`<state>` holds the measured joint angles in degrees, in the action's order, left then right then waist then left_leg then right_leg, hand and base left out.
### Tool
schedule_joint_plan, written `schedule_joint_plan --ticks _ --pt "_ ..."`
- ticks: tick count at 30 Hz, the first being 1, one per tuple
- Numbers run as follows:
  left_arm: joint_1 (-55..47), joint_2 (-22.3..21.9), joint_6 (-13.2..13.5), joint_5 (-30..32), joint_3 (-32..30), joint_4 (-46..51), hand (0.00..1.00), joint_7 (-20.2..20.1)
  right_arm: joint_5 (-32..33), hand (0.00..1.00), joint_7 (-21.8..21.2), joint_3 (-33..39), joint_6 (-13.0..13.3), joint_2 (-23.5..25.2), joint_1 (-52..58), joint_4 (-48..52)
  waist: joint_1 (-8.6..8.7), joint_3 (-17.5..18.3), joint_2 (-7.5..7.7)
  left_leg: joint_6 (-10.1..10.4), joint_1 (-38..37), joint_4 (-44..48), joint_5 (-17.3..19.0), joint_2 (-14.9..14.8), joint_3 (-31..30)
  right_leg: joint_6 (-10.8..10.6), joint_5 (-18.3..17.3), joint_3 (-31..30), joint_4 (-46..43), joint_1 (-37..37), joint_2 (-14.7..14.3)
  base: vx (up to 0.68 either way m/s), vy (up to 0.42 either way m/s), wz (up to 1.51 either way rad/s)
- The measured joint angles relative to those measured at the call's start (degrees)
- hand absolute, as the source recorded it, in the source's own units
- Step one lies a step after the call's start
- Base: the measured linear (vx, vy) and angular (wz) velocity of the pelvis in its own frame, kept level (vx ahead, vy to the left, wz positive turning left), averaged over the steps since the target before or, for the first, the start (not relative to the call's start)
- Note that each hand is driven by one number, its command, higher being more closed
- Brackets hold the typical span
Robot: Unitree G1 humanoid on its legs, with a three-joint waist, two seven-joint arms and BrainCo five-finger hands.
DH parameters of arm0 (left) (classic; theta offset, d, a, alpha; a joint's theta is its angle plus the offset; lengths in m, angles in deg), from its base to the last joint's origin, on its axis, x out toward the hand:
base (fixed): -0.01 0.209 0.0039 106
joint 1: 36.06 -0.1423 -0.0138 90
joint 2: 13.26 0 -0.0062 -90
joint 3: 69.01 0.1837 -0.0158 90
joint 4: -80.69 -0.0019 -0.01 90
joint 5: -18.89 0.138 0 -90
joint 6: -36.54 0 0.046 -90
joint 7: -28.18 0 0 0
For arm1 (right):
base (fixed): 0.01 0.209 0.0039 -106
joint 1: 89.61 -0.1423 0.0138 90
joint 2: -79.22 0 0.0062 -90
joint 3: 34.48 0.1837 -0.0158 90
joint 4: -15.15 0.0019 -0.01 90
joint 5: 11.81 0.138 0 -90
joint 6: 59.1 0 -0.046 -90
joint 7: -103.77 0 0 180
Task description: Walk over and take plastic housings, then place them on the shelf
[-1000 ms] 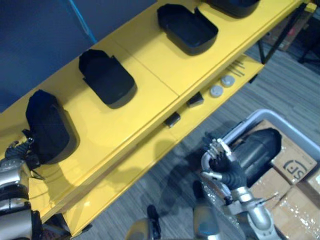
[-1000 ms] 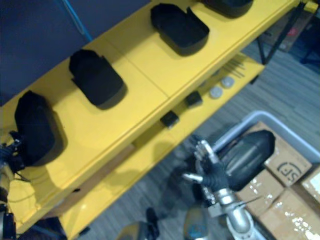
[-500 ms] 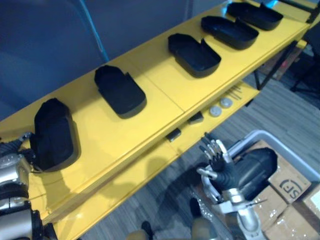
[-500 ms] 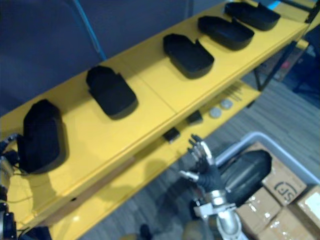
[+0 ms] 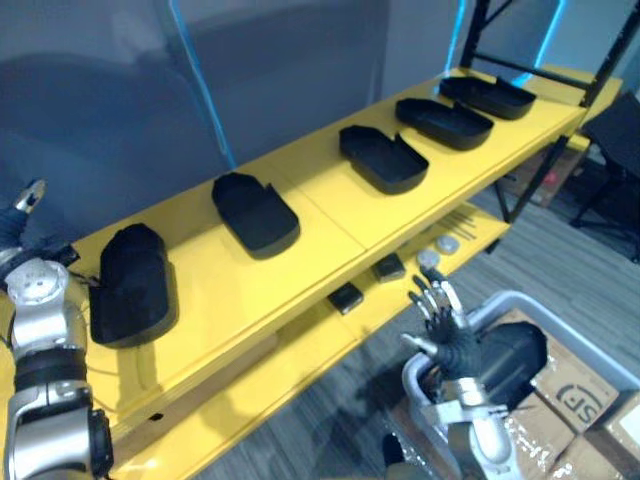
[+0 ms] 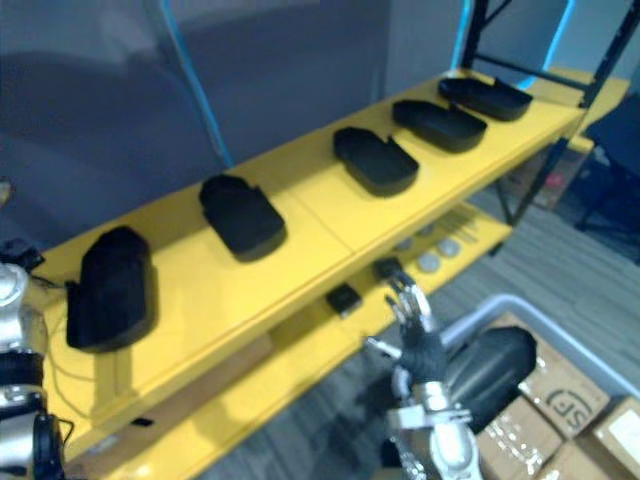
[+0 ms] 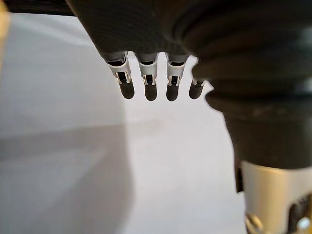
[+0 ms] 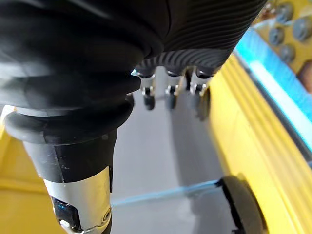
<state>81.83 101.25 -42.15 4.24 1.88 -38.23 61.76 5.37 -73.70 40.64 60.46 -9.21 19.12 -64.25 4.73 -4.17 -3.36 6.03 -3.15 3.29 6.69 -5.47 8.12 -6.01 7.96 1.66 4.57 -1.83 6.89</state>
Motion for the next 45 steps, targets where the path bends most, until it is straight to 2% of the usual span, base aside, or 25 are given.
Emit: schedule_joint_plan --ticks 2,3,4,7,9,13,16,18,20,24,25,27,28,30,32,36,39,45 --pt "-4.31 -0.12 3.81 1.46 -1.35 9.31 0.00 0.09 0.10 0.00 0.08 2.07 1.94 0.05 -1.83 -1.84 -0.97 0.63 0.28 -0.04 -0.12 -0.62 -0.34 0.05 -0.22 -0.02 0.11 0.71 0.00 0.02 0.06 0.02 -0.011 0.06" --pt "-6.28 -0.51 4.99 2.56 -2.31 12.60 0.00 0.08 0.26 0.00 0.07 2.95 2.21 -0.02 -2.34 -2.30 -1.01 0.91 0.26 -0.09 -0.08 -0.84 -0.48 0.07 -0.68 -0.02 0.11 1.71 0.00 0.12 0.10 0.03 -0.027 0.25" --pt "-10.11 -1.64 7.45 4.86 -4.27 18.37 0.00 0.60 0.84 0.00 0.06 4.73 2.61 -0.05 -3.32 -2.86 -1.24 1.05 0.17 -0.10 -0.13 -0.87 -0.53 0.04 -1.59 -0.01 0.11 3.46 0.00 0.72 0.15 0.02 -0.028 0.28" --pt "-20.02 -7.30 11.94 9.36 -9.96 29.15 0.00 3.14 1.50 0.00 1.98 7.55 4.05 -0.90 -5.91 -4.21 -3.99 2.29 -0.30 -0.10 -0.81 -1.05 -0.53 -0.05 -2.81 0.22 -0.05 6.49 0.03 2.06 0.12 0.01 -0.021 0.23" --pt "-27.45 -11.19 12.22 13.20 -12.28 34.83 0.00 4.29 0.61 0.00 4.60 8.77 4.21 -0.97 -7.12 -4.35 -6.04 3.94 -0.21 -0.10 -0.72 -1.16 -0.56 -0.03 -3.46 0.43 -0.24 7.95 0.05 2.37 0.18 -0.01 -0.021 0.20" --pt "-36.87 -14.33 11.82 22.88 -14.60 38.59 0.00 5.15 -0.06 0.00 8.60 9.92 4.12 -0.77 -9.45 -4.23 -7.91 4.41 0.50 -0.12 -0.61 -1.72 -0.97 0.30 -5.92 0.74 -1.83 11.58 0.57 4.09 0.32 -0.06 -0.037 0.41" --pt "-40.07 -14.64 10.85 28.07 -15.09 38.64 0.00 4.49 0.04 0.00 8.81 11.06 3.47 -0.42 -10.21 -3.84 -8.32 4.74 0.88 0.14 0.27 -2.36 -1.92 -0.20 -5.91 0.53 -2.20 13.22 0.57 3.91 0.28 -0.05 -0.045 0.28" --pt "-42.24 -14.67 9.15 31.50 -14.90 38.59 0.00 2.61 0.05 0.00 8.78 11.42 2.18 -0.37 -10.23 -2.76 -8.46 4.68 0.83 0.53 0.30 -2.92 -2.41 -0.39 -5.89 0.55 -2.22 13.83 0.57 3.88 0.27 -0.02 -0.033 0.10" --pt "-44.82 -14.67 7.38 35.25 -13.88 38.58 0.00 -1.32 0.08 0.00 8.51 11.39 -0.16 -0.21 -10.23 -2.34 -8.54 4.56 0.62 0.57 0.34 -2.94 -2.43 -0.53 -5.86 0.61 -2.26 13.93 0.56 3.85 0.18 0.00 -0.010 0.02" --pt "-47.02 -14.63 5.67 38.60 -12.09 38.45 0.00 -6.09 0.21 0.00 7.64 11.45 -2.16 -0.21 -9.97 -2.35 -8.46 4.28 0.18 0.54 0.38 -2.96 -2.62 -0.62 -5.70 0.79 -2.30 13.95 0.53 3.77 0.21 0.05 0.002 0.00" --pt "-47.36 -14.62 5.17 39.79 -11.34 38.33 0.00 -8.57 0.58 0.00 7.08 11.47 -2.90 -0.21 -9.95 -2.35 -8.44 4.11 -0.10 0.55 0.34 -2.94 -2.61 -0.61 -5.63 0.69 -2.24 13.96 0.23 3.71 0.25 0.08 0.006 -0.01" --pt "-47.88 -14.53 4.77 40.01 -9.91 37.96 0.00 -12.40 1.58 0.00 6.08 11.53 -3.76 -0.22 -9.82 -2.39 -8.36 3.62 -0.56 0.56 0.36 -2.98 -2.60 -0.60 -5.48 0.47 -2.02 13.96 0.04 3.60 0.30 0.07 0.009 -0.01" --pt "-48.17 -14.34 4.28 40.08 -8.79 37.80 0.00 -15.74 2.36 0.00 5.56 11.59 -4.33 -0.25 -9.73 -2.39 -8.21 3.27 -0.99 0.57 0.35 -2.99 -2.59 -0.56 -5.44 0.43 -1.98 13.96 0.04 3.60 0.39 0.05 0.015 0.00" --pt "-48.52 -13.64 2.69 40.03 -7.00 37.88 0.00 -20.99 2.78 0.00 4.28 12.01 -5.39 -0.33 -9.56 -2.38 -7.77 2.58 -1.66 0.57 0.33 -3.06 -2.50 -0.54 -5.35 0.41 -1.97 13.95 0.03 3.58 0.47 0.05 0.013 0.00" --pt "-48.96 -12.90 0.21 39.81 -5.28 38.31 0.00 -28.36 3.67 0.00 2.38 12.86 -6.59 -0.90 -8.69 -2.35 -7.35 1.84 -2.27 0.61 0.28 -3.05 -2.31 -0.64 -5.17 0.41 -1.97 13.89 0.03 3.57 0.49 0.04 0.004 -0.02" --pt "-49.90 -10.98 -3.53 38.81 -2.69 41.24 0.00 -37.12 5.61 0.00 0.82 14.28 -7.55 -2.00 -7.64 -1.76 -7.06 1.01 -2.23 0.38 0.25 -2.88 -1.97 -0.82 -5.00 0.41 -1.98 13.89 0.03 3.64 0.55 0.01 -0.001 0.00" --pt "-49.88 -10.97 -5.85 37.34 -2.08 44.16 0.00 -41.75 5.64 0.00 0.57 14.80 -7.61 -2.36 -7.54 0.01 -7.04 0.64 -2.22 0.23 0.25 -2.78 -1.88 -0.61 -5.04 0.34 -2.03 13.95 0.03 3.76 0.79 0.00 0.000 0.00" --pt "-49.82 -9.89 -7.93 35.25 0.07 48.97 0.00 -46.33 5.64 0.00 0.52 14.82 -8.02 -3.16 -7.50 0.74 -7.09 0.53 -2.10 0.18 0.27 -2.76 -1.87 -0.28 -5.47 0.23 -2.10 14.34 0.02 4.01 1.11 0.00 0.007 0.04"
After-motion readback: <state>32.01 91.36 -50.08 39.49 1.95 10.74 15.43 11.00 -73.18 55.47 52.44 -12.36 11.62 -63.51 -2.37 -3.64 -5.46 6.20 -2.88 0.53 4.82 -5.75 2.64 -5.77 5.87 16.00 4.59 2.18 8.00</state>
